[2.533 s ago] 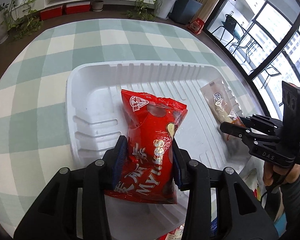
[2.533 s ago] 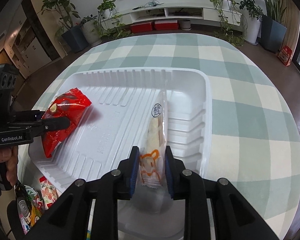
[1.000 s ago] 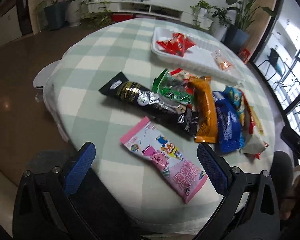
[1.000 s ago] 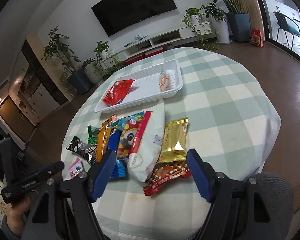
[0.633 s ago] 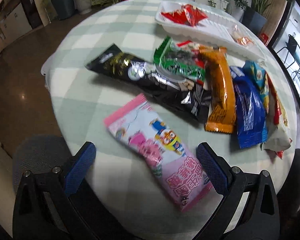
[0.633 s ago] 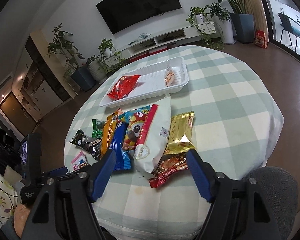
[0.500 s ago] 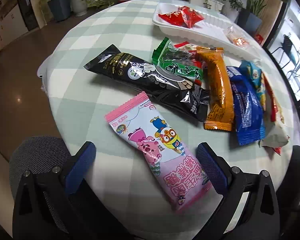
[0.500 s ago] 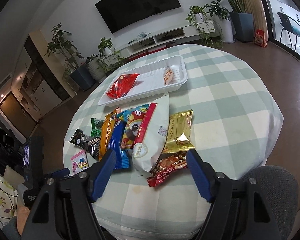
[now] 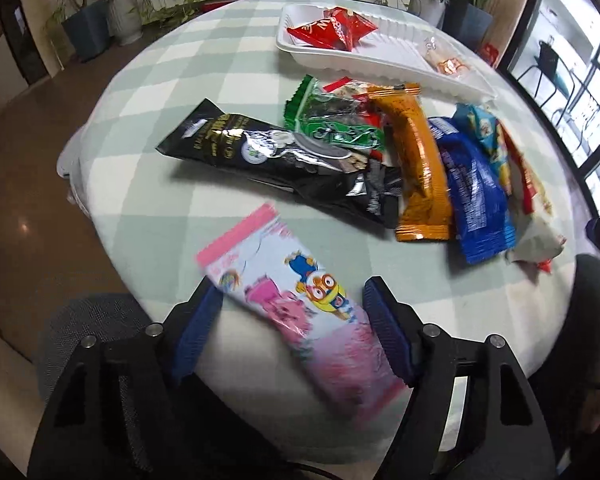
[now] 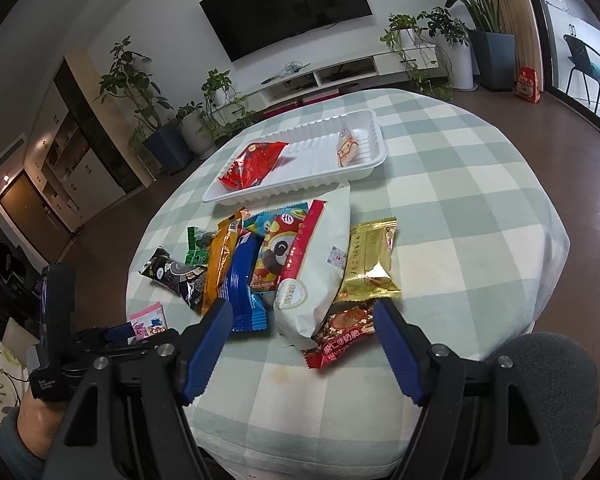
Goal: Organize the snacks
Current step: 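Move the left tool back to the pink candy stick packet, then close the left tool on the pink candy stick packet, then lift the pink packet with the left tool while the right tool grasps the white-and-red bread bag, then carry the pink packet with the left tool while the right tool carries the bread bag to the tray, then open the left tool in the tray while the right tool releases the bread bag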
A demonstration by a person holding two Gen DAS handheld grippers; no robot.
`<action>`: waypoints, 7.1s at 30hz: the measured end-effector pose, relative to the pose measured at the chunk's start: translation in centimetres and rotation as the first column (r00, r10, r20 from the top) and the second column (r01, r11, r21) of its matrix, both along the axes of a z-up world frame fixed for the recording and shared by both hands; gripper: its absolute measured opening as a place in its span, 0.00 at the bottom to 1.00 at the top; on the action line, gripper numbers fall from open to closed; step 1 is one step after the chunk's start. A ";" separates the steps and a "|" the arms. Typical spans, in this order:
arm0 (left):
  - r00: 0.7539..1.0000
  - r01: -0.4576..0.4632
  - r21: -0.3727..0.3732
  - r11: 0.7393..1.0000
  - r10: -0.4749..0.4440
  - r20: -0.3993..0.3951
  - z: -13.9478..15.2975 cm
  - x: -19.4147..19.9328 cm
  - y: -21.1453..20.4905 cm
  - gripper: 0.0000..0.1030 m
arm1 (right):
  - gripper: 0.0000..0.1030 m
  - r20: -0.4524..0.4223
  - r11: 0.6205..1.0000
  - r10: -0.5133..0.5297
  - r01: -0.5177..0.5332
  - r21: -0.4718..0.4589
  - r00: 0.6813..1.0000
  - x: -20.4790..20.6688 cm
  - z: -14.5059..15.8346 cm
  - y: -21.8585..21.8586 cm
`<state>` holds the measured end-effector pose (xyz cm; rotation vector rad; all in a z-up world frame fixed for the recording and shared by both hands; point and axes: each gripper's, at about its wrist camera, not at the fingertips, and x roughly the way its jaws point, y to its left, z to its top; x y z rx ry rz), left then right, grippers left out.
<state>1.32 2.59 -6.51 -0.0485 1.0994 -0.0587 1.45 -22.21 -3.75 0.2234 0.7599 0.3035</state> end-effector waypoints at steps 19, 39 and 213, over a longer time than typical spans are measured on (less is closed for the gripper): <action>0.975 0.212 0.065 0.975 -0.215 0.047 0.1 -0.9 -2.2 0.30 | 0.74 0.010 1.000 -0.017 0.017 -0.010 1.000 -0.2 -0.1 -0.3; 0.975 0.222 -0.056 0.973 -0.220 0.043 0.2 -0.2 0.9 0.23 | 0.50 -0.201 1.000 0.021 -0.024 -0.010 0.979 5.9 -2.1 1.0; 0.861 0.337 -0.175 0.925 -0.228 0.454 16.6 22.6 -1.6 1.00 | 0.70 0.150 0.997 -0.031 0.040 -0.059 0.988 23.1 9.2 -1.6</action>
